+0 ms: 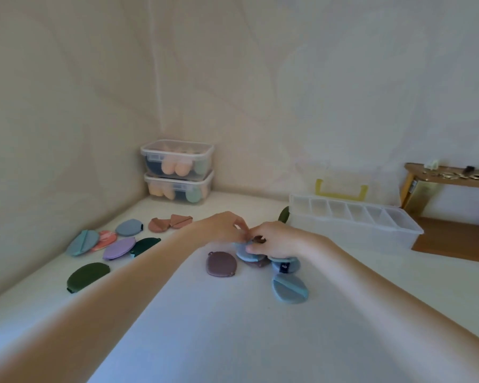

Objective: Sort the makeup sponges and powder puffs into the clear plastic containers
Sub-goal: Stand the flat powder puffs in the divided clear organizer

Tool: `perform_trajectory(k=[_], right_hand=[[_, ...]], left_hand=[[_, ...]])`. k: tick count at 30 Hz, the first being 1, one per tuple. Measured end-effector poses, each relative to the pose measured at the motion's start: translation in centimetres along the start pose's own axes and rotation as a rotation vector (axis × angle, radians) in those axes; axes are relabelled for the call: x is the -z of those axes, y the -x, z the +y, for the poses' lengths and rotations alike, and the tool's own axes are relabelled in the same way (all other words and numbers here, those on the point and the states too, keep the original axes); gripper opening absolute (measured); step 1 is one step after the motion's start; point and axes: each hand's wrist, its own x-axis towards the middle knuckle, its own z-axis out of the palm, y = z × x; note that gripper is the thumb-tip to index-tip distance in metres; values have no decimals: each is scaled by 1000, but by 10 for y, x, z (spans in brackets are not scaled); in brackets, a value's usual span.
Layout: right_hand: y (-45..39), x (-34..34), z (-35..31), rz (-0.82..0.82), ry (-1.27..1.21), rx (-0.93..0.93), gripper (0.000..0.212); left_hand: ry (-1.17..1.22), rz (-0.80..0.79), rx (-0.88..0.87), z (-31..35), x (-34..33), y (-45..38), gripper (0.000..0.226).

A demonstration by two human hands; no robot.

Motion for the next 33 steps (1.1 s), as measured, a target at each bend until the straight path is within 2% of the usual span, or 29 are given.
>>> perform_trajectory(k=[3, 8, 11, 14, 17, 20, 24, 26, 29, 33], right_hand=[[19, 12, 9, 83, 2, 9, 24], [34, 39, 31, 344, -125, 19, 21], [32, 49, 52, 523, -223, 2, 21], [18, 51, 70, 690, -272, -131, 18], [6, 48, 75, 665, -254, -206, 28], [6, 45, 69, 636, -182, -187, 34], [18, 38, 64, 622, -176, -180, 20], [24, 36, 63, 623, -136, -196, 22], [34, 32, 58, 591, 6, -223, 14], [38, 32, 53, 564, 12, -277, 19]], left_hand=[[72, 64, -59, 17, -1, -3, 32], [293, 234, -66, 49, -5, -33, 39], [367, 213, -58, 59, -10, -59, 48], [410, 118, -72, 64, -22, -73, 57], [439, 18, -112, 67, -35, -79, 57], [416, 31, -139, 67, -35, -75, 50], [353, 2, -174, 65, -31, -59, 47], [248, 0, -195, 61, -32, -49, 43], [53, 64, -214, 57, -33, -37, 33], [115, 230, -210, 61, -26, -26, 32]])
